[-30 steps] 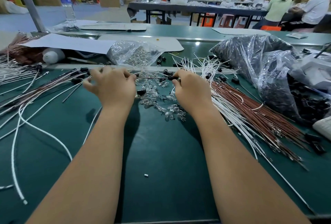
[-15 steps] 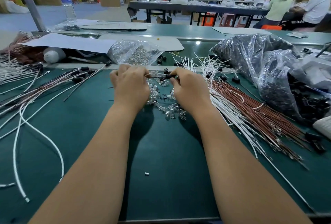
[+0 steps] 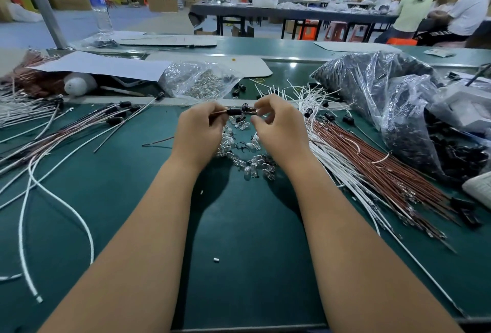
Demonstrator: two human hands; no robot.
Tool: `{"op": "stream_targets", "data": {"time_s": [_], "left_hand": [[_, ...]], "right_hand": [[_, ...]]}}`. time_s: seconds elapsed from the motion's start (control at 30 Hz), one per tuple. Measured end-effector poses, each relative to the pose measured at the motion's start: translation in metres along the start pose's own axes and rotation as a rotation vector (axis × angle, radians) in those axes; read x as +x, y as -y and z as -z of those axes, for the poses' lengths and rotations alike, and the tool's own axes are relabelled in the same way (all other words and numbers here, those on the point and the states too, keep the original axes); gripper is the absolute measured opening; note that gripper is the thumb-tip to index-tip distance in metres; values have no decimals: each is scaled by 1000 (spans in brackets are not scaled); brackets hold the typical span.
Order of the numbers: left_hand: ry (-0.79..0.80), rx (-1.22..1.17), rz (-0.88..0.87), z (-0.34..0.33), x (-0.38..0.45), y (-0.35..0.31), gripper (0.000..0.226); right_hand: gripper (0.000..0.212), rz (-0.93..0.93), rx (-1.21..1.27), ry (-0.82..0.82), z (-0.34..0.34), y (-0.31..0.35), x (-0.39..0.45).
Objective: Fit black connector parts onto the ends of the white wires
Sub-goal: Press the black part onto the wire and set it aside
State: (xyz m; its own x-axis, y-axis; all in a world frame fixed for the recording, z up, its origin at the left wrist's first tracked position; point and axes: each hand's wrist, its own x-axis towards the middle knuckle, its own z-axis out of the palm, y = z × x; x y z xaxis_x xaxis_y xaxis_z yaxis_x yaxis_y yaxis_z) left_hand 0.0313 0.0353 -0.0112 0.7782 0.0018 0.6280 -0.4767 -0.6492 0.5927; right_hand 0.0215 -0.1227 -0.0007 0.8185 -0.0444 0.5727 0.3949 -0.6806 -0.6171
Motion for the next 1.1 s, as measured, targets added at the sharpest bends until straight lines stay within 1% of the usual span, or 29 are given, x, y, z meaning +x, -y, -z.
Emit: {"op": "stream_targets", "data": {"time_s": [0.07, 0.2, 0.27, 0.37, 0.43, 0.53, 0.67, 0.77, 0.87, 0.97, 1.1], "left_hand": [[-4, -6, 5, 0, 0, -1, 8], [-12, 7, 10, 0, 0, -1, 7], [1, 51, -28, 0, 0, -1, 10], [42, 155, -130, -2, -1, -2, 15], [55, 173, -149, -2, -2, -4, 18], [67, 161, -151, -1, -2, -5, 19], [98, 171, -109, 0, -4, -6, 8], [135, 190, -105, 0, -4, -7, 9], [156, 151, -92, -1, -4, -9, 9], [180, 70, -69, -3, -4, -9, 7], [171, -5, -42, -4, -5, -9, 8]], "right_hand": [[10, -14, 20, -1, 1, 0, 0], [9, -29, 87, -15, 2, 3, -1], [8, -55, 125, -12, 2, 3, -1], [9, -87, 175, -17, 2, 2, 0], [10, -101, 192, -18, 2, 2, 0], [9, -103, 188, -23, 2, 2, 0], [9, -87, 162, -25, 1, 1, 0], [9, -76, 142, -31, 1, 0, 0], [10, -59, 146, -30, 1, 0, 0], [13, -43, 160, 20, -1, 0, 0], [15, -37, 190, 30, -1, 2, -2]]}}
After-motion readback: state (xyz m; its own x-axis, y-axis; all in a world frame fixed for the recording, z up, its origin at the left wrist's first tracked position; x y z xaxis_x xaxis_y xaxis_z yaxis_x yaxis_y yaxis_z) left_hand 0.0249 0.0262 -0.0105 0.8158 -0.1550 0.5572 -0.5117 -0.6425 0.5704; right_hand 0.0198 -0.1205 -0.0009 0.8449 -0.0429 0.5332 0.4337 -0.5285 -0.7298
